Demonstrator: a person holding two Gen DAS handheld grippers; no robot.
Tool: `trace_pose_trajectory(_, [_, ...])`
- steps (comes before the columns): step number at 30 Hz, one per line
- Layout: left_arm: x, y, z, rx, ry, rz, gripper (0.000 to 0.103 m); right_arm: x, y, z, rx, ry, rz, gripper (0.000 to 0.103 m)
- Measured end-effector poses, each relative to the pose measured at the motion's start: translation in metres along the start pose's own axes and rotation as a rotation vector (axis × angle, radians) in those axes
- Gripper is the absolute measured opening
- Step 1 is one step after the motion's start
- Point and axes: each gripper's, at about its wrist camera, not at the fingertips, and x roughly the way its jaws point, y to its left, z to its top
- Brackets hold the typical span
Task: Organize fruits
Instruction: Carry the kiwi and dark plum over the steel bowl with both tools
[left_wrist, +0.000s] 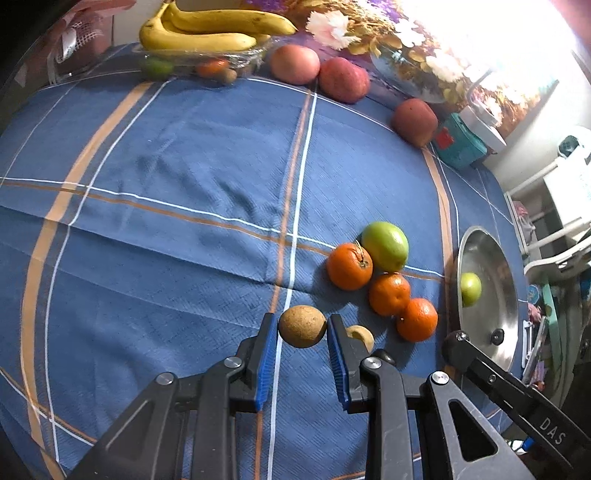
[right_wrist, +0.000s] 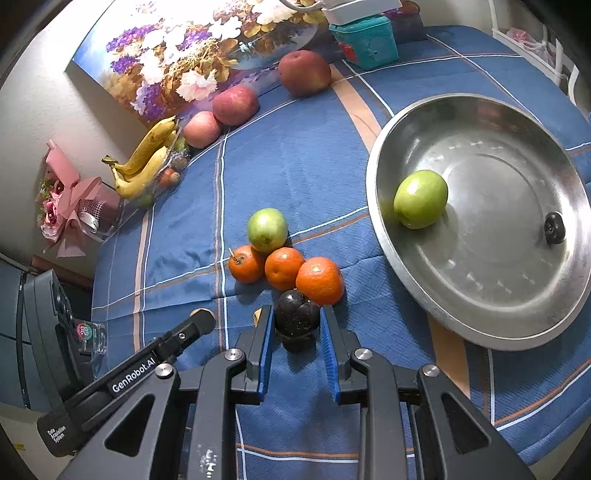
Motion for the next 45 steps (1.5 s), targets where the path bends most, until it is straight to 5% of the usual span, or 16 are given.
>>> trace_pose_trajectory(11, [-0.005, -0.022, 0.003, 0.015, -0.057, -0.002, 0.029, -0.013, -0.017, 0.007, 0.015, -0.046, -0.034, 0.025])
trace_pose_trajectory(18, [-0.008, -0.047, 0.003, 0.067, -0.082, -0.041, 0.029, -0.034, -0.057, 0.015, 0.090, -0.143, -0.153, 0.025])
trace_pose_trajectory(29, [0.004, -0.125, -0.014, 0.278, -0.079, -0.101, 0.029, -0.066, -0.116, 0.018, 0.209, -0.224, -0.266, 0.026])
trace_pose_trajectory(45, [0.033, -0.204, -0.039, 0.557, -0.039, -0.080, 0.030, -0.069, -0.124, 0.019, 0.237, -0.211, -0.245, 0.026])
